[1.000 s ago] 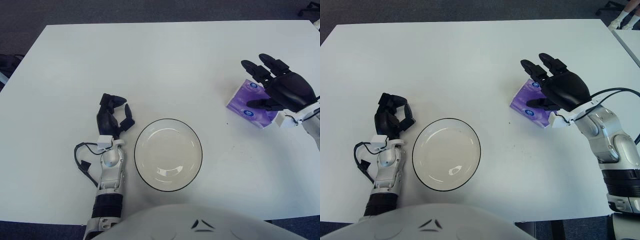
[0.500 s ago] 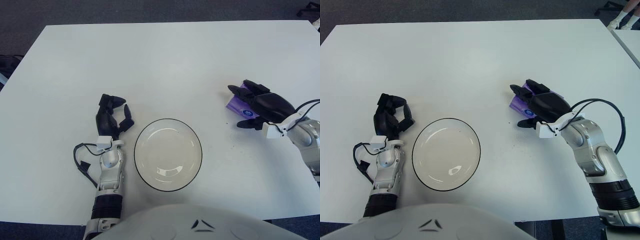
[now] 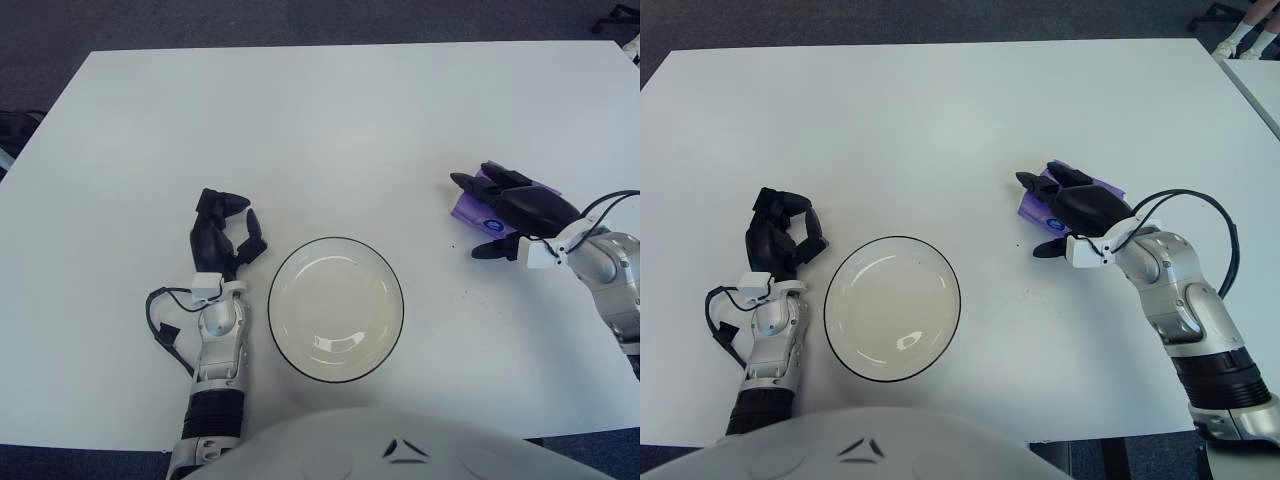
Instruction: Put the tissue paper into the plate.
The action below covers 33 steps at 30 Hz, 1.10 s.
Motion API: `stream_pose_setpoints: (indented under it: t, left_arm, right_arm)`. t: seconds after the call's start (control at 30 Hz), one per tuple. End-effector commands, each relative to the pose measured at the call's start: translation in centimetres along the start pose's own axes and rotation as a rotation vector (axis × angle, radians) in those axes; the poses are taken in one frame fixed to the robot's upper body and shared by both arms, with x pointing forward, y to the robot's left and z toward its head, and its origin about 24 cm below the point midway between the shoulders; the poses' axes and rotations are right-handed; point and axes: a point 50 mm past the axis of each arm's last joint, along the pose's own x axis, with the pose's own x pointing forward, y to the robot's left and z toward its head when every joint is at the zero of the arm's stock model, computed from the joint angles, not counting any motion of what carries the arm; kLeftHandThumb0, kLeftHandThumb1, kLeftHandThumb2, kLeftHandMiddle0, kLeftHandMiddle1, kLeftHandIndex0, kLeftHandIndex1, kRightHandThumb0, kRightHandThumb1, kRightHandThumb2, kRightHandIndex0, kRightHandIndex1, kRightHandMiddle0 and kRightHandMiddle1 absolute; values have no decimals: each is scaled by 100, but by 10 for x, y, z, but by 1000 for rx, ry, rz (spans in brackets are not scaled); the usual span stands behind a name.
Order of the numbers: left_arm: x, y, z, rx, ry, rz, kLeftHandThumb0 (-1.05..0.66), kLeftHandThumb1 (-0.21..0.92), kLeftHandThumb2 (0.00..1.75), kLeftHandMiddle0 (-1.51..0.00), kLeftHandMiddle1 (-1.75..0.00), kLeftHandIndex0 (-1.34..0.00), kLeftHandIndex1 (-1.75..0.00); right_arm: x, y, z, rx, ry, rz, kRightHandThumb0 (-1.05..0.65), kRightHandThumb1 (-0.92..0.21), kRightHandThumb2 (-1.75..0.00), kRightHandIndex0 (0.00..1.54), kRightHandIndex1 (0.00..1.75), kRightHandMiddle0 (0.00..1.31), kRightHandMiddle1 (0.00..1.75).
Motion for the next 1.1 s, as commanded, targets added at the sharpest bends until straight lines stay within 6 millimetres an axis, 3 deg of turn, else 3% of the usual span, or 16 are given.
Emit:
stream_pose_setpoints:
  t: [0.0, 0.23, 0.4, 0.53, 0.93, 1.0, 1.07]
  left_arm:
    - [-21, 15, -27, 60, 154, 27, -12, 31, 132, -70, -170, -46, -175]
    - [-21, 15, -26, 50, 151, 21, -1, 25, 137, -68, -165, -45, -175]
    - [-21, 15, -26, 56, 151, 24, -1, 25, 138, -69, -166, -45, -175]
    - [-21, 15, -27, 64, 161, 31, -1, 25, 140, -68, -168, -44, -175]
    - [-22, 18, -27, 50, 160, 41, -1, 24, 140, -67, -168, -46, -175]
    - [-22, 18, -26, 47, 157, 41, -1, 24, 140, -67, -167, -46, -175]
    - [-22, 18, -26, 48, 155, 41, -1, 24, 140, -67, -167, -47, -175]
  right_arm:
    - [3, 30, -1, 82, -8, 106, -105, -72, -28, 0, 0, 0, 0]
    - [7, 42, -3, 123, -22, 111, -105, -73, -29, 0, 0, 0, 0]
    - [26, 66, -9, 170, -21, 118, -105, -74, -31, 0, 0, 0, 0]
    - [30, 90, -27, 222, 13, 113, -105, -76, -32, 0, 0, 0, 0]
    - [39, 115, -48, 381, 136, -31, -105, -82, -35, 0, 0, 0, 0]
    - [40, 120, -50, 410, 176, -82, -101, -75, -48, 0, 0, 0, 0]
    - [42, 124, -51, 445, 216, -120, -82, -54, -76, 1, 31, 0, 32]
